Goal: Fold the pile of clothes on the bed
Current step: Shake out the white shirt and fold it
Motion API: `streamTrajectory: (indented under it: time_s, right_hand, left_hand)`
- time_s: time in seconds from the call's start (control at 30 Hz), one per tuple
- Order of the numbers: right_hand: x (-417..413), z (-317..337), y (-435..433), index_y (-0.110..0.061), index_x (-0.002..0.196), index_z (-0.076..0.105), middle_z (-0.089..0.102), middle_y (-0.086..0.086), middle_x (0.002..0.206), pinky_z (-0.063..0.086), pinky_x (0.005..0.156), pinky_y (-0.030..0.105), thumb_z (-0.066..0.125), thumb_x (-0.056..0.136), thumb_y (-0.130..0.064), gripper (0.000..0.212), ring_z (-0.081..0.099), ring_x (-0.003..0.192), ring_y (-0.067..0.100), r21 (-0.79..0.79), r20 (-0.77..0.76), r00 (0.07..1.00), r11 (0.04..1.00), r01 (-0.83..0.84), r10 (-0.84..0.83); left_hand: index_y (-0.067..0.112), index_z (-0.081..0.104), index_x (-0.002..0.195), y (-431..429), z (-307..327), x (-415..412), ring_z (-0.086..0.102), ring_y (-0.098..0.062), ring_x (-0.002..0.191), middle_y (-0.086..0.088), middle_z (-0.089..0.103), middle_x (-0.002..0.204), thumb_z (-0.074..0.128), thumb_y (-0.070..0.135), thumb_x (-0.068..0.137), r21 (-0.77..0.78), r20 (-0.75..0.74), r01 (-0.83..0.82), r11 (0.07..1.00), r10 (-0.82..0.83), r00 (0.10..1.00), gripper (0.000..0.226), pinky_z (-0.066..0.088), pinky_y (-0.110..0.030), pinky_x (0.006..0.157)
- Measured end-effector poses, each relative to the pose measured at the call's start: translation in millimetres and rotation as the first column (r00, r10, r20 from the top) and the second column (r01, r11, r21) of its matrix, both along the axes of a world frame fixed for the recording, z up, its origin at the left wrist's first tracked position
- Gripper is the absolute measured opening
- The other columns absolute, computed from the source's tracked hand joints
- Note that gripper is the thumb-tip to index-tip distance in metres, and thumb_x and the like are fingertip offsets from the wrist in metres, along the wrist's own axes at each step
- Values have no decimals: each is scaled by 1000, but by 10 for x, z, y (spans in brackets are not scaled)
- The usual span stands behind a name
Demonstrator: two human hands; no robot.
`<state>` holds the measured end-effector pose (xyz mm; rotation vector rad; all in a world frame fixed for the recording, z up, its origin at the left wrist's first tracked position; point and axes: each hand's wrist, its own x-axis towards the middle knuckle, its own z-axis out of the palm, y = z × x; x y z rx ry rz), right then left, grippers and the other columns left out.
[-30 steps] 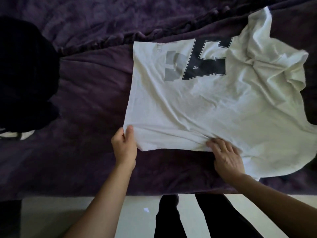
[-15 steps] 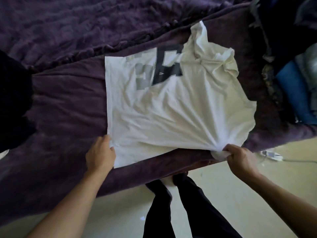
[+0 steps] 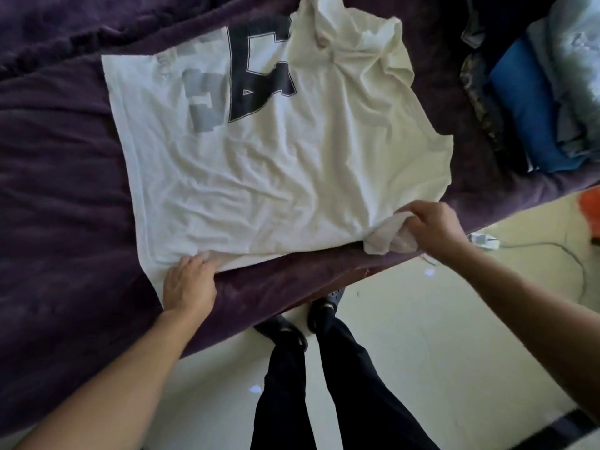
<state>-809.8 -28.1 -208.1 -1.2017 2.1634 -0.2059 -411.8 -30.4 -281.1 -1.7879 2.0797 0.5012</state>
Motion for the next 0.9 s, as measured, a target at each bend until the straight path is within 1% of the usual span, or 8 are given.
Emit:
streamTrajectory:
  time_s: [0.17, 0.3, 0.4, 0.5, 0.63, 0.77, 0.83, 0.9]
  right_hand:
    - [-277, 202, -1217, -12, 114, 65, 66, -1, 82, 55, 59, 27, 63, 83, -12, 31, 64, 71, 11, -34, 363, 842, 897, 440, -399]
    - [-166, 169, -1225, -28, 103, 68, 67, -6, 97, 51, 82, 34, 67, 77, -25, 27, 62, 91, 14, -173, -57, 995, 982, 69, -80]
    - [32, -91, -719, -30, 118, 61, 55, 2, 129, 44, 90, 39, 74, 71, -33, 49, 50, 117, 22, -56, -205, 868, 880, -472, 452]
    - [73, -406, -458, -30, 139, 42, 29, 3, 151, 39, 102, 47, 74, 74, -44, 74, 28, 137, 28, 203, -169, 813, 826, -525, 558]
    - [145, -428, -533, -9, 97, 68, 62, 6, 116, 45, 92, 41, 63, 81, -27, 25, 49, 118, 27, -1, -97, 928, 932, -362, 360]
    - [161, 3, -91, -19, 67, 43, 40, -7, 61, 36, 60, 30, 55, 68, -26, 14, 38, 60, 18, -379, -177, 795, 706, -599, 580]
    - [27, 70, 278, -19, 72, 45, 45, -5, 62, 39, 61, 30, 58, 67, -25, 14, 44, 58, 21, -290, -196, 742, 685, -668, 641]
    - [-152, 29, 565, -17, 101, 55, 59, 0, 76, 47, 63, 36, 63, 70, -23, 33, 57, 68, 30, -24, -187, 784, 795, -606, 592]
  left_hand:
    - [21, 49, 135, -73, 84, 69, 55, -23, 104, -2, 62, 104, 43, 7, 89, 57, 71, -23, 998, 19, 997, 48, 46, -36, 84]
    - [26, 45, 135, -20, 120, -21, 51, -23, 110, -1, 59, 110, 46, 8, 87, 70, 34, -53, 996, 51, 998, 51, 44, -36, 86]
    - [21, 46, 132, 40, 82, -93, 50, -23, 111, -1, 56, 113, 47, 8, 86, 64, 28, -52, 997, 51, 998, 48, 43, -36, 86]
    - [19, 50, 130, 65, 15, -99, 49, -24, 109, -2, 56, 114, 47, 6, 85, 48, 37, -61, 997, 59, 998, 47, 41, -36, 84]
    - [21, 56, 124, 22, 29, -20, 53, -24, 104, -1, 61, 105, 47, 6, 83, 48, 27, -61, 997, 60, 998, 45, 42, -36, 83]
    - [26, 51, 134, -29, 114, 93, 55, -24, 97, -1, 60, 101, 50, 3, 85, 20, 15, -85, 996, 84, 996, 54, 43, -36, 81]
    - [23, 47, 135, -33, 167, 119, 55, -23, 100, -1, 58, 106, 49, 5, 86, 45, 68, -80, 996, 76, 995, 53, 44, -34, 84]
    - [22, 42, 137, -6, 200, 117, 54, -23, 102, -1, 55, 108, 48, 7, 86, 71, 119, -50, 996, 42, 992, 54, 44, -33, 85]
